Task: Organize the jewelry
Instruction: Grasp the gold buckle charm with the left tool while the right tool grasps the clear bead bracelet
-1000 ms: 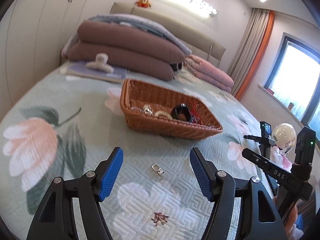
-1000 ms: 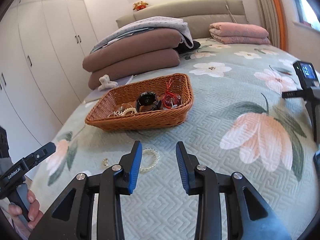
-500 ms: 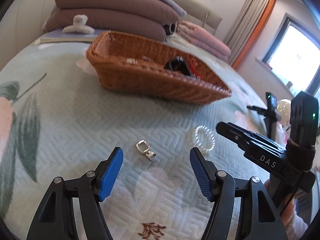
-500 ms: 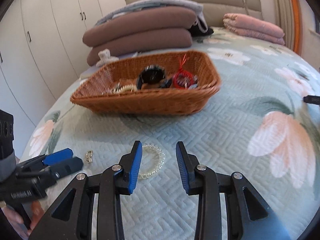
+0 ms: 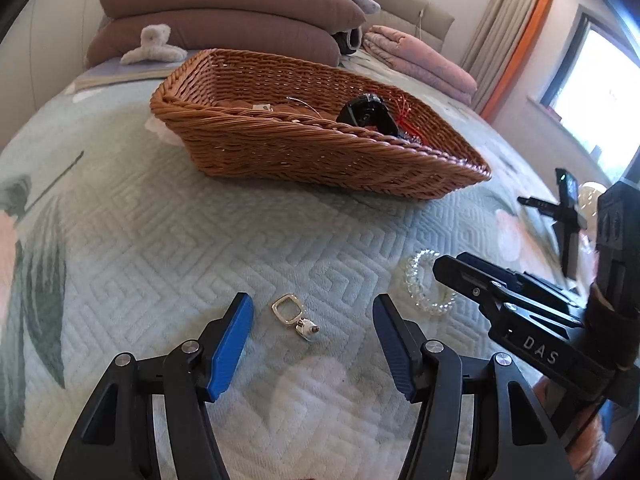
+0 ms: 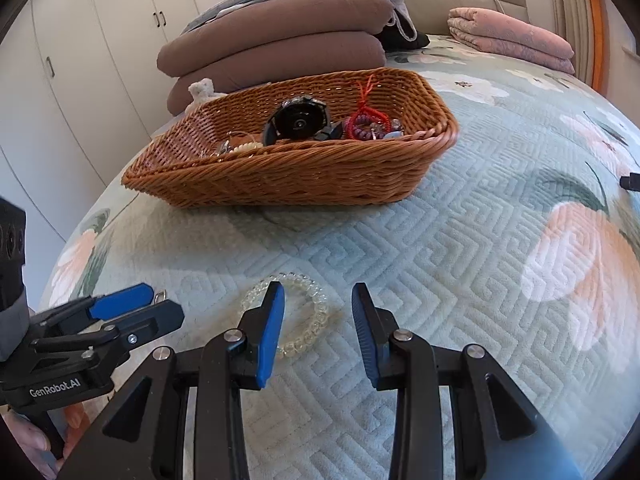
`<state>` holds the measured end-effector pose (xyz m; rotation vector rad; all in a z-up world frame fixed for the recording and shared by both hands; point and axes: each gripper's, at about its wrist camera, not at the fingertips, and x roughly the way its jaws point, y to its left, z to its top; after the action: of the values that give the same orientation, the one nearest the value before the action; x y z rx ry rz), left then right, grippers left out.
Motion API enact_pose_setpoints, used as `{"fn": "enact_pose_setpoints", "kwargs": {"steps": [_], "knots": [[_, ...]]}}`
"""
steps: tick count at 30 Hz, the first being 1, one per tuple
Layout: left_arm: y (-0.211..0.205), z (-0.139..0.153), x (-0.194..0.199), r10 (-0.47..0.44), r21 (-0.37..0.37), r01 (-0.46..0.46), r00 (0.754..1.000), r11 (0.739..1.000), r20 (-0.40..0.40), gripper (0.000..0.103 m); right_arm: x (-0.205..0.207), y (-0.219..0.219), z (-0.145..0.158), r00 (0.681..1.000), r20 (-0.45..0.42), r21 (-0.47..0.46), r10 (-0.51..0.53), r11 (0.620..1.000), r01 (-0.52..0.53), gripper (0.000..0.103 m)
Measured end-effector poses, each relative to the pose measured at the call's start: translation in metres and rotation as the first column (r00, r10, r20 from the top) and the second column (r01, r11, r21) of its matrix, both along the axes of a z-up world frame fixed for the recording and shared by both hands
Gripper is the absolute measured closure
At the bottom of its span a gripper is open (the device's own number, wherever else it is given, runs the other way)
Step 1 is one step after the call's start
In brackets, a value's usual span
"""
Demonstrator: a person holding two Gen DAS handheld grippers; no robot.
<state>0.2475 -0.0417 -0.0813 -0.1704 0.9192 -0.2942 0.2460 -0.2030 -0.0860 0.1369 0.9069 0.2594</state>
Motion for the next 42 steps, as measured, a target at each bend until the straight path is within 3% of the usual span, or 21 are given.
{"fn": "enact_pose_setpoints", "kwargs": {"steps": [4, 12, 14, 15, 17, 21, 27, 33, 42], "knots": [[-0.007, -0.001, -0.001, -0.003, 0.061, 0.002, 1.000, 0.998, 0.019, 0.050, -0.001, 0.003, -0.002, 1.000, 0.001, -0.016, 0.001, 1.000, -0.001, 0.066], [-0.001, -0.001, -0.003, 0.007, 0.044, -0.009, 0.999, 0.999, 0.033, 0.073, 0.003, 0.008, -0.007, 1.000, -0.008, -0.056, -0.001, 0.998, 0.000, 0.066], [-0.001, -0.002, -0.004, 0.004, 0.036, -0.005, 0.999, 0.999, 0.037, 0.087, 0.003, 0.009, -0.007, 1.000, -0.008, -0.067, 0.000, 0.998, -0.001, 0.071], [0.000, -0.002, -0.005, -0.002, 0.028, 0.001, 0.999, 1.000, 0.040, 0.087, 0.002, 0.010, -0.007, 1.000, -0.003, -0.074, 0.004, 0.997, -0.004, 0.074], [-0.001, -0.002, -0.007, -0.007, 0.029, 0.005, 0.999, 1.000, 0.050, 0.087, -0.001, 0.014, -0.006, 1.000, 0.014, -0.098, 0.000, 0.995, 0.001, 0.091], [-0.007, -0.001, -0.012, -0.021, 0.051, 0.017, 0.997, 0.999, 0.072, 0.087, -0.006, 0.020, -0.004, 0.999, 0.045, -0.138, 0.003, 0.990, 0.004, 0.091], [-0.009, 0.001, -0.016, -0.038, 0.058, 0.032, 0.995, 0.998, 0.094, 0.087, -0.012, 0.010, 0.003, 0.996, 0.089, -0.081, -0.014, 0.996, 0.021, 0.091], [-0.012, 0.005, -0.023, -0.069, 0.054, 0.063, 0.990, 0.997, 0.125, 0.087, -0.021, 0.010, 0.011, 0.990, 0.137, -0.081, -0.020, 0.996, 0.031, 0.091], [-0.003, 0.009, -0.025, -0.056, -0.001, 0.056, 0.988, 0.998, 0.141, 0.087, -0.024, 0.004, 0.015, 0.987, 0.153, -0.062, -0.040, 0.997, 0.050, 0.091]]}}
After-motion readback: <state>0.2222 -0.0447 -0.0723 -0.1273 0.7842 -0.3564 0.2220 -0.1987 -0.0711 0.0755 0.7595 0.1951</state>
